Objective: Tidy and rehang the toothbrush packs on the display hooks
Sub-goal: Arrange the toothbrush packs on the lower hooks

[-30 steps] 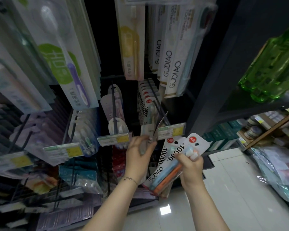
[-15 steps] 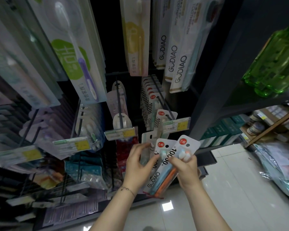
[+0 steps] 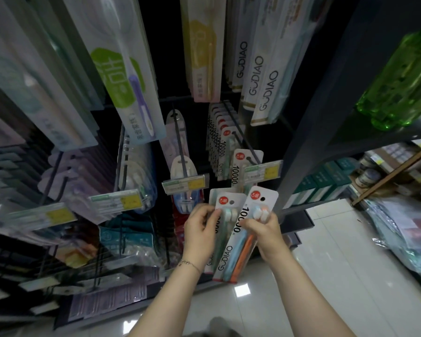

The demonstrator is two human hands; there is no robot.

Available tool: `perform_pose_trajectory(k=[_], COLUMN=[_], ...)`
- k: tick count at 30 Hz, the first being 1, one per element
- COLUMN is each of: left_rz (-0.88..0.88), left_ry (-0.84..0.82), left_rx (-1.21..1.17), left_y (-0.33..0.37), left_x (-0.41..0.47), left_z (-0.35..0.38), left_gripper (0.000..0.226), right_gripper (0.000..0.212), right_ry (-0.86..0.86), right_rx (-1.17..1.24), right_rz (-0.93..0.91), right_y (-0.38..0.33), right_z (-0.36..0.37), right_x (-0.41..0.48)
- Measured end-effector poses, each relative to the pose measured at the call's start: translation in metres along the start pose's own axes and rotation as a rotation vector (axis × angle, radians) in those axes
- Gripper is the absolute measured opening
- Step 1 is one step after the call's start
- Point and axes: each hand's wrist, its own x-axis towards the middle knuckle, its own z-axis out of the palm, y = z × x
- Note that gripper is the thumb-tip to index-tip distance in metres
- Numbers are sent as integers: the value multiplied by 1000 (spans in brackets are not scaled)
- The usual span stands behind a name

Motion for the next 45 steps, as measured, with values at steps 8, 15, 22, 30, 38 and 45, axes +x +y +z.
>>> perform_pose_trajectory(k=[8,15,22,30,38,45], left_rz=[-26,-4,-34,-32,-21,-15], left_ry=[93,116,85,56,36,30], left_rx=[7,-7,-26,-43,-36,-21], left_y=[-4,-1,-6,-8,-8,-8], left_x=[9,12,15,16,16,15], left_z=[-17,-31,-34,-33,-32,-32], left_gripper=[12,18,19,14,14,12], right_gripper=[68,56,32,41,59,77], right_ry=[36,66,173,151,169,146], right_rx=[-367,-310,-278,-340,-434,-451], right_rz=[102,-221,-318,-314,-374,-388], right_y=[-3,-23,-27,-30,-36,-33], right_z=[-6,8,13,15,15,15], right_x=[2,7,15,28,35,40])
